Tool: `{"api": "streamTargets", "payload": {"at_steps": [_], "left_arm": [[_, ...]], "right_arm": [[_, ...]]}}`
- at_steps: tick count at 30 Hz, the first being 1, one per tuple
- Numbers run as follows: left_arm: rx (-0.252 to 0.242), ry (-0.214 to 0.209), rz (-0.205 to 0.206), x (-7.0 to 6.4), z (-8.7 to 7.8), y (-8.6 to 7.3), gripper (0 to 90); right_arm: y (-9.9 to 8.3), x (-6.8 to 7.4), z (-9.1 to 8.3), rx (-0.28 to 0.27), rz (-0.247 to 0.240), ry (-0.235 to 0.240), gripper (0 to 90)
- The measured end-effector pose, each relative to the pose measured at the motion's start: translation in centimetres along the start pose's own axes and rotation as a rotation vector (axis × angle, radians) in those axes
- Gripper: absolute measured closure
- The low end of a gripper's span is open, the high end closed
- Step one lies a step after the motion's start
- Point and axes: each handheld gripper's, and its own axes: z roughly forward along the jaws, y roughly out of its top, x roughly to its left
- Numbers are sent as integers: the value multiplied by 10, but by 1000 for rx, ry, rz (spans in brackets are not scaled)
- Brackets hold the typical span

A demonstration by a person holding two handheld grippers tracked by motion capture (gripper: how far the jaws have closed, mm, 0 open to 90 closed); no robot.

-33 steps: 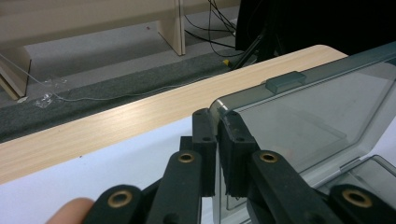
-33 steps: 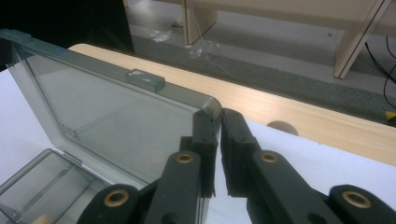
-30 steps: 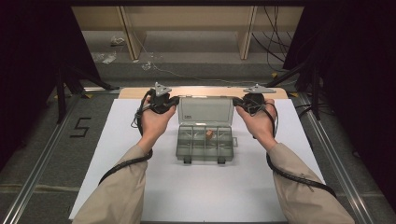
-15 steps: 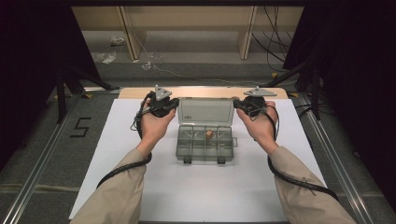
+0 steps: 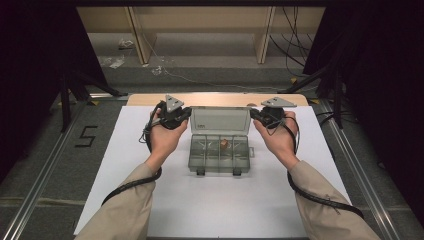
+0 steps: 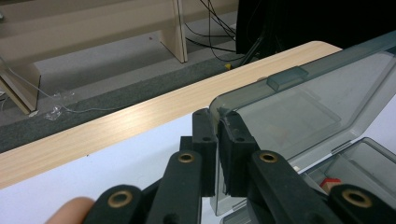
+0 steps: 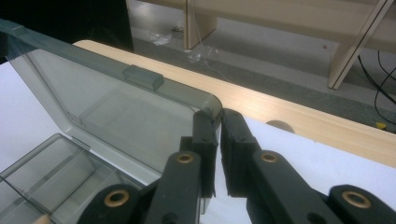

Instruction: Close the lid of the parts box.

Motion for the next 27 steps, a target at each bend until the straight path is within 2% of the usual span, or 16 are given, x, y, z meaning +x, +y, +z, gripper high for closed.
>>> {"api": "streamTargets", "payload": {"at_steps": [27], "left_arm": [[-17,-4,42,-7,-13,-12,846]], "right_arm": [[-11,9,-13,-17,-45,-7,853]]}}
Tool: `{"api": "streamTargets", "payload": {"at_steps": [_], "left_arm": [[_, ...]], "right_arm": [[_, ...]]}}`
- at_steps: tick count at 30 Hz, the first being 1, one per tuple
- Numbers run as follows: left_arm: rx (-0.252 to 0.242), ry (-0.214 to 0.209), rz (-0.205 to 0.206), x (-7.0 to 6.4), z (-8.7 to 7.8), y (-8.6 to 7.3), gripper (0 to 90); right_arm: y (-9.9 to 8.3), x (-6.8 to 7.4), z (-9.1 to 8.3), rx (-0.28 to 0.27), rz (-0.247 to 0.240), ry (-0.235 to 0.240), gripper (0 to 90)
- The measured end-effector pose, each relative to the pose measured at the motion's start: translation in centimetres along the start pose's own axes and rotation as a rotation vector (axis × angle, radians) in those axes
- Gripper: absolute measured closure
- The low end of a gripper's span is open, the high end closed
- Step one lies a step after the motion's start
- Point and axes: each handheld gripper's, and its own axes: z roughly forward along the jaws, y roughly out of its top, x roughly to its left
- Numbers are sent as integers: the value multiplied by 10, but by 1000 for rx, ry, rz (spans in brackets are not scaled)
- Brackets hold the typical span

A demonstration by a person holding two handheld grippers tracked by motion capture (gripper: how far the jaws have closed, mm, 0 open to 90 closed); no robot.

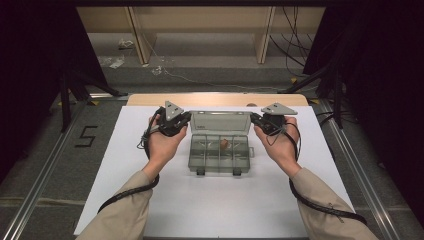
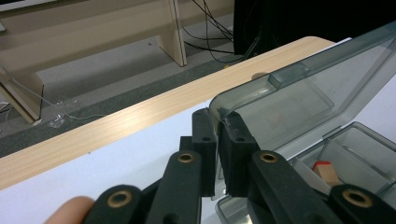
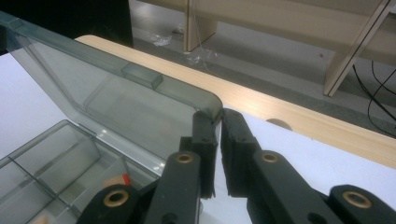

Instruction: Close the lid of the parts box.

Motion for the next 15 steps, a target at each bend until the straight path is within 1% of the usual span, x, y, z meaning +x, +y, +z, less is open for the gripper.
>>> {"api": "streamTargets", "payload": {"at_steps": [10,15], "left_arm": [[-10,7,13,-3,-3,-3,846],[-15,10,26,-5,-5,-5,846]], "right_arm": [[-3,2,-4,-3,-5,2,852],[-6,3,-6,-7,-11,1,851]]}}
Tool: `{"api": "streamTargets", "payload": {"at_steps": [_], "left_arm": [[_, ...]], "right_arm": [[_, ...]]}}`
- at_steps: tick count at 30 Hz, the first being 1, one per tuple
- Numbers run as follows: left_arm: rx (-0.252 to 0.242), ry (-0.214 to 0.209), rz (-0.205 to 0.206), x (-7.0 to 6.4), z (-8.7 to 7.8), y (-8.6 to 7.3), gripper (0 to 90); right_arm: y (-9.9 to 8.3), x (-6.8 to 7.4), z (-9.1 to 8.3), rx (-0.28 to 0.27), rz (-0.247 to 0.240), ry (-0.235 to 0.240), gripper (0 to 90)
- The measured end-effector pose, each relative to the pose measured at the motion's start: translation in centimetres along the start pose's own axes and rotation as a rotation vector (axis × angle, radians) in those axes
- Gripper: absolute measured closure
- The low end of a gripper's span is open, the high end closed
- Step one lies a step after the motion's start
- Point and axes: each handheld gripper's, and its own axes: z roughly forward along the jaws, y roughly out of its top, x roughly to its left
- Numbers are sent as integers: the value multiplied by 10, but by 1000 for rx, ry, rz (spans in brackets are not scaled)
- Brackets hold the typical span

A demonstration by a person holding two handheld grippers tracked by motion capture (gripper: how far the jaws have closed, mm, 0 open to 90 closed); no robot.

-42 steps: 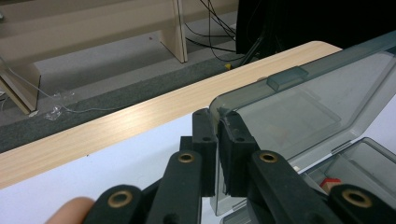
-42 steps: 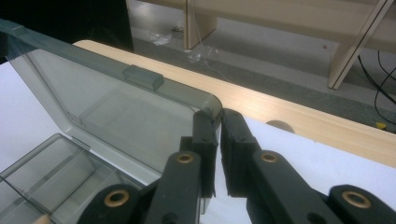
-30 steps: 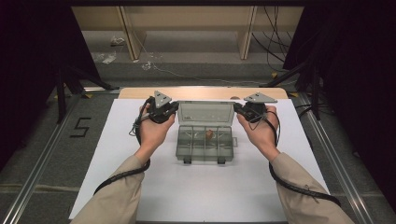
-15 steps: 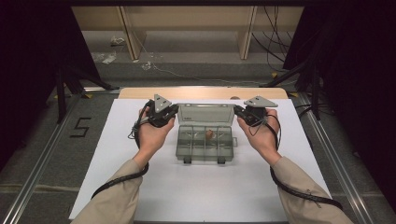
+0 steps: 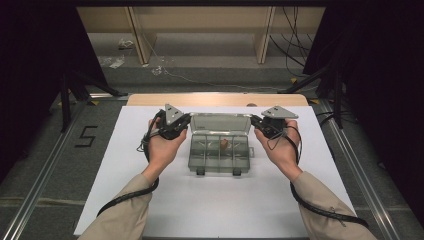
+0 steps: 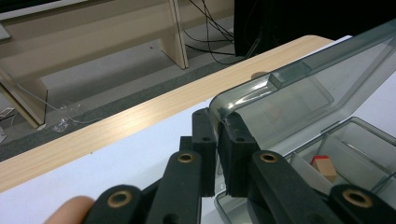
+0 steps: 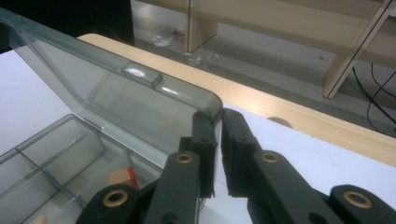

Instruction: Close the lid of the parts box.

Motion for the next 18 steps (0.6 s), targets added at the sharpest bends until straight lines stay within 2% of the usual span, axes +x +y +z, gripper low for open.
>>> {"api": "streamTargets", "payload": {"at_steps": [18], "left_arm": [[-8,8,32,-5,-6,-7,844]], "right_arm": [[-7,3,-6,-8,1,8,850]]}}
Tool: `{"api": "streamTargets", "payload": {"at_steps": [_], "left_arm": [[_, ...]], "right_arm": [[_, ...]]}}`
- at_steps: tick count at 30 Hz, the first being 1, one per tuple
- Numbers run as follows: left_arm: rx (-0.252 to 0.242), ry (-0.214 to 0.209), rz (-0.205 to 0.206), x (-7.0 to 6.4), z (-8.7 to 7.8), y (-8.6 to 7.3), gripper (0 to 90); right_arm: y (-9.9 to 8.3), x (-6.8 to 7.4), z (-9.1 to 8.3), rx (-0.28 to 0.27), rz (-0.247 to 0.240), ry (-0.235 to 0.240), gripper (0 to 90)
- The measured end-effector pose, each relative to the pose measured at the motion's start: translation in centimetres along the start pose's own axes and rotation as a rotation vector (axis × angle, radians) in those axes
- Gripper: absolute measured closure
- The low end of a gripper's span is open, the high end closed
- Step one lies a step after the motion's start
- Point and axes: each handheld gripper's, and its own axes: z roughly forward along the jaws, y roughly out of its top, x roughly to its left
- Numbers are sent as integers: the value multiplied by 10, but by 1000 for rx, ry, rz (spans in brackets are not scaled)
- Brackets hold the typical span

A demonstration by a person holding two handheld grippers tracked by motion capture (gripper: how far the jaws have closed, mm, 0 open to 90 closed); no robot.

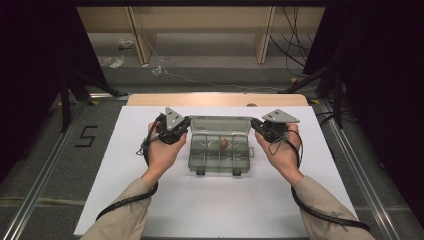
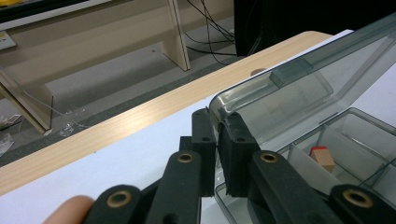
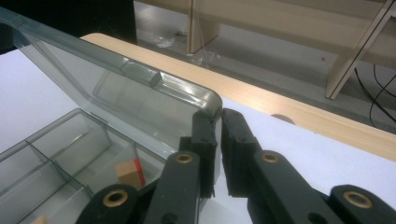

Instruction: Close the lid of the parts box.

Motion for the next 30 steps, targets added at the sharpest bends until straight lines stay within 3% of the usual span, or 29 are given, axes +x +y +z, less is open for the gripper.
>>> {"api": "streamTargets", "payload": {"at_steps": [30], "left_arm": [[-19,11,48,-7,-8,-10,843]], "right_arm": [[-10,5,-11,6,-14,15,860]]}}
